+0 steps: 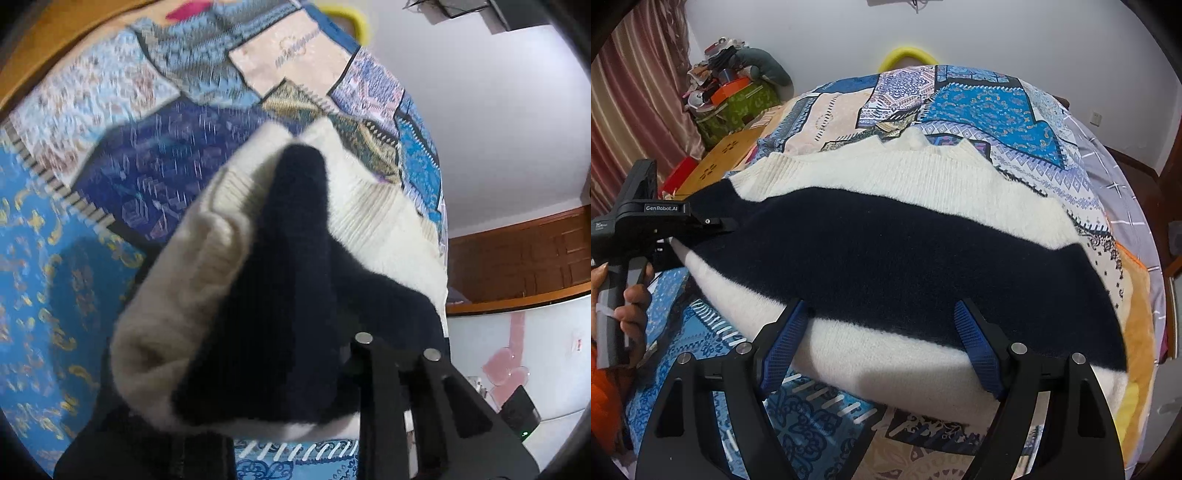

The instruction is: Fold small clothes

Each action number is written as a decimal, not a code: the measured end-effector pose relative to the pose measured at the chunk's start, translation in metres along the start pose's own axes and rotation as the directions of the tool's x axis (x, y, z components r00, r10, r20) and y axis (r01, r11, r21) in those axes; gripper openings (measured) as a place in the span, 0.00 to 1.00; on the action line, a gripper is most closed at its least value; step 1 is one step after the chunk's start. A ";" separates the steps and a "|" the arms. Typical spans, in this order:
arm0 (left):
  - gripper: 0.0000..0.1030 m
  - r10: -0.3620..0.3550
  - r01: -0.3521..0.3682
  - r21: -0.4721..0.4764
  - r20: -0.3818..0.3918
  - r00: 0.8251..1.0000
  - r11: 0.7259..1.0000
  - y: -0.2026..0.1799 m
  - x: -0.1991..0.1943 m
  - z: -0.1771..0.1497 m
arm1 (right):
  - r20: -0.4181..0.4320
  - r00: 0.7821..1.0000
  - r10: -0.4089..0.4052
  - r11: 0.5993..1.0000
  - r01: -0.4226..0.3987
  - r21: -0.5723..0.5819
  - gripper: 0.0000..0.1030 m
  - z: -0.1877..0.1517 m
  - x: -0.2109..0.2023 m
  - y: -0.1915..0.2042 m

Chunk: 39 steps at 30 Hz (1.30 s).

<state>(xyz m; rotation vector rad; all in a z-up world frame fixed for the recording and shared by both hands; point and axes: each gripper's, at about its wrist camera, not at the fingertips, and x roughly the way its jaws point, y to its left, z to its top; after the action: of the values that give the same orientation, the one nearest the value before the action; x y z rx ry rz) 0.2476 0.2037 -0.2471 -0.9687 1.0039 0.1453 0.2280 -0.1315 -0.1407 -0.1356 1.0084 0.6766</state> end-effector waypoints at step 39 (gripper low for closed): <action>0.23 0.006 -0.100 0.492 0.188 0.982 0.865 -0.238 -0.022 -0.025 | 0.006 0.999 0.042 0.987 -0.043 0.158 0.76 -0.019 -0.001 -0.045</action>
<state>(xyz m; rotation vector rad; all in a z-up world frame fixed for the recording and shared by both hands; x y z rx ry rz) 0.3411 0.0512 -0.0871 -0.4402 0.8400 0.0127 0.2399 -0.1756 -0.1594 0.0255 1.0602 0.6325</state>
